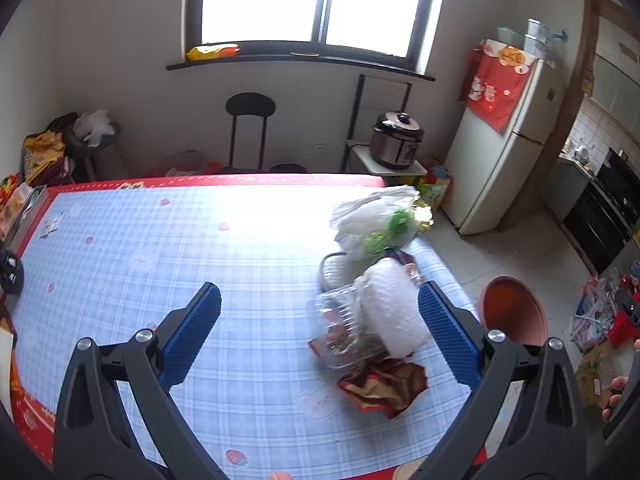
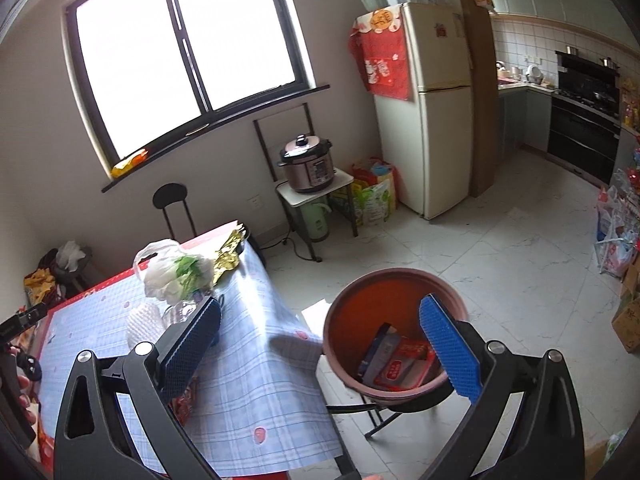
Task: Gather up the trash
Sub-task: 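Return both tools to the table and grasp the bubble-wrap sleeve with the right tool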
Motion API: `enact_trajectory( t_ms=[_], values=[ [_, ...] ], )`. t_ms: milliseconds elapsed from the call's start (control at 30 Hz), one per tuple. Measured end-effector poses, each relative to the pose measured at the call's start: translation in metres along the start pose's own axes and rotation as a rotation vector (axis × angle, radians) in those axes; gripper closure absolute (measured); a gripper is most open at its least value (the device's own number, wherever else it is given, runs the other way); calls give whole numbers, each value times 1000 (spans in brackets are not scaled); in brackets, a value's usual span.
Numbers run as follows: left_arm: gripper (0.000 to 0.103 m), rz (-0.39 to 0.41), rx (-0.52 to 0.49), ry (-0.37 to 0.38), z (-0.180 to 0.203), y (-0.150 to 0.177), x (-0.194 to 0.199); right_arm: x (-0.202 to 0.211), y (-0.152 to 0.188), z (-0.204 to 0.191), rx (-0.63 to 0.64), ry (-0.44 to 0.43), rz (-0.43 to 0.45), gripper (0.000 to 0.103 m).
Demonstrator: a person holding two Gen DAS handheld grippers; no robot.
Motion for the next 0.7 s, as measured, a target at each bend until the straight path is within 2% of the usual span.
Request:
enact_trajectory(
  t_ms=[167,233,433,500,700],
  values=[
    [6,-5,52,-66,-56,14,3,-32,6,-57,116,-16,-107,5],
    [6,-3,75,-74,-74,20,4,-43,8,-79,137,-47,-130,5],
    [5,30,121,-49,-111,22,-2,-76,13,-151,237,-175,-191,6],
    [6,32,120,-30,-116,20,-9,-87,18,-176,290,-186,-209,6],
    [6,-53,114,14,-130,18,-38,-126,37,-237,392,-215,-272,6]
  ],
)
Point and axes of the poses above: each gripper's, at about its wrist camera, not at the fingertips, and x roughly against the way its jaws point, z to its right, y to its underside, the point moved 2 cm from there along -x, roughly the way its jaws point, and after that the axes turned 4 degrees about x, right-handed, at the moved point
